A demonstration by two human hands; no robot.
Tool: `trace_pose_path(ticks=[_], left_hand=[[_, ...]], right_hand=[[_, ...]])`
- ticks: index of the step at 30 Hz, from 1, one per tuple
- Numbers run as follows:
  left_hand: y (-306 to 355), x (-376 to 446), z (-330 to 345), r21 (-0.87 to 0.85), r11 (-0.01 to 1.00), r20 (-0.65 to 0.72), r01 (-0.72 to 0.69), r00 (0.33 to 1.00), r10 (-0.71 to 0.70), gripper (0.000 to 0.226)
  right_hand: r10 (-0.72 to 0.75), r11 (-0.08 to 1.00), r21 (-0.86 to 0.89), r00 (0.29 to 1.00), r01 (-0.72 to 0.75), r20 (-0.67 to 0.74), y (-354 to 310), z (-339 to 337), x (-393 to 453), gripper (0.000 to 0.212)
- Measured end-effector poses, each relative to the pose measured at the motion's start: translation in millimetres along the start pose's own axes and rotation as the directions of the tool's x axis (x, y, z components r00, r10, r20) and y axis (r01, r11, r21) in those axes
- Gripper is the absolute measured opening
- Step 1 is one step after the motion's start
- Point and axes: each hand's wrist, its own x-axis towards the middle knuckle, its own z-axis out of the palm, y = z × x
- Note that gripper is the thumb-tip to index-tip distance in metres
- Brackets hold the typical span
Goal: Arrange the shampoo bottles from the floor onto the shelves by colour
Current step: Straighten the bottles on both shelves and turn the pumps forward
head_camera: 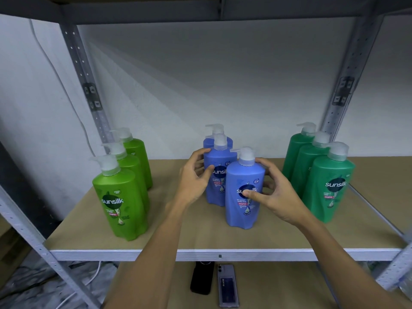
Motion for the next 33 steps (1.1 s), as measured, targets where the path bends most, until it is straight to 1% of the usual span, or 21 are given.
trace_pose_path(ticks=[5, 9, 12, 17, 23, 29, 33], left_hand=[[1.0, 3.0, 7.0, -0.062, 0.996, 0.056, 0.063, 0.997, -0.060, 0.052], [0.1, 4.2, 9.9, -0.034, 0.997, -0.003, 0.064, 0.998, -0.064, 0.053], [1.2, 3.3, 4.4, -0.037, 0.997, -0.002, 0.067, 0.998, -0.067, 0.055], [5.3, -5.6, -15.0, -0.072, 0.995, 0.082, 0.062, 0.995, -0.057, 0.053], [13.5, -18.3, -30.4, -0.058, 0.998, 0.163, 0.039, 0.986, -0.029, 0.052], [21.3, -27.0, -29.3, -0.006, 1.000, 0.202, -0.007, 0.979, 0.008, 0.052], [21.3, -29.3, -30.9, 0.017, 1.000, 0.225, 0.001, 0.974, -0.004, 0.053]], right_hand=[[-0.009, 1.000, -0.006, 1.000, 0.009, -0.004, 0.0, -0.4, 1.3, 0.075], [-0.017, 1.000, -0.008, 1.000, 0.017, -0.017, 1.2, -2.8, 1.7, 0.075], [-0.014, 1.000, -0.007, 1.000, 0.014, -0.026, 2.8, -6.2, 2.1, 0.075], [-0.007, 1.000, -0.007, 0.999, 0.006, -0.039, 6.7, -14.5, 3.1, 0.077], [-0.008, 1.000, 0.017, 1.000, 0.008, -0.016, 5.8, -15.6, 3.1, 0.075], [-0.003, 0.999, 0.031, 1.000, 0.003, -0.005, 6.0, -15.2, 3.0, 0.075], [-0.005, 1.000, 0.020, 1.000, 0.005, 0.008, 5.5, -15.7, 5.3, 0.075]])
